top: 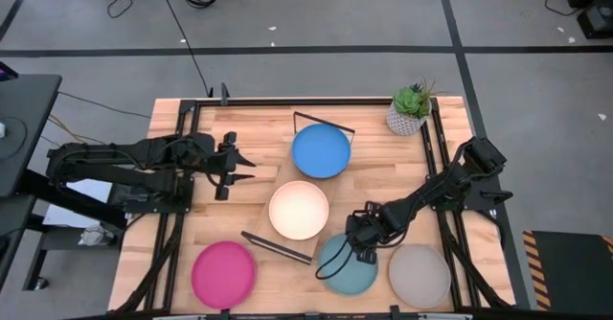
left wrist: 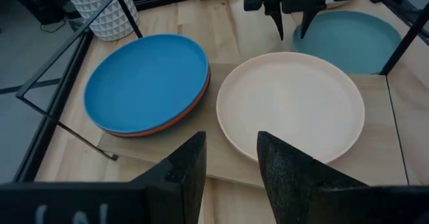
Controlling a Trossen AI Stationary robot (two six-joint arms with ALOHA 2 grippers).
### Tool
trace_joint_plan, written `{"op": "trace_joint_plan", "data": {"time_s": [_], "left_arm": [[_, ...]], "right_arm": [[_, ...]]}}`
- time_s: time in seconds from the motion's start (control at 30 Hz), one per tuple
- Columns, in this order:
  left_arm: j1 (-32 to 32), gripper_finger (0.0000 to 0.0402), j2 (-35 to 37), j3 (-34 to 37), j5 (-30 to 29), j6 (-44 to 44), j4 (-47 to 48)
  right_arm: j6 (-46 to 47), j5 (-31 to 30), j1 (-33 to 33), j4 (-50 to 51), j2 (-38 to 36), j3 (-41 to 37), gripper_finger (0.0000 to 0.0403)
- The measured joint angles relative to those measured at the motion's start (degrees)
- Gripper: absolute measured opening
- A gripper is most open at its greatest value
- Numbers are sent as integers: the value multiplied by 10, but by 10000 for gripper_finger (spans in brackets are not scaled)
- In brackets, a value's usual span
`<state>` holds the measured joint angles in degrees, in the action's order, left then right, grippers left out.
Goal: Place and stack plates onto a shelf
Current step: Stack the light blue plate on top of the light orange plate on the shelf
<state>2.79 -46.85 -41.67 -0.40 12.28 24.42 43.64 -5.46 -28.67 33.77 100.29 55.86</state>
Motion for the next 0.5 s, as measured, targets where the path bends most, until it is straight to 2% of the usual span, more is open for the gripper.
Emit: {"op": "trace_joint_plan", "data": {"time_s": [0.13, 0.43, 0.5], "left_arm": [[0, 141, 0, 0, 0, -12, 4], [0, 141, 0, 0, 0, -22, 12], [0, 141, 0, 0, 0, -27, 11]], "right_arm": [[27, 10, 3, -24, -2, -19, 145], [22, 28, 21, -14, -3, -16, 23], [15, 31, 27, 9, -3, -9, 14]]}}
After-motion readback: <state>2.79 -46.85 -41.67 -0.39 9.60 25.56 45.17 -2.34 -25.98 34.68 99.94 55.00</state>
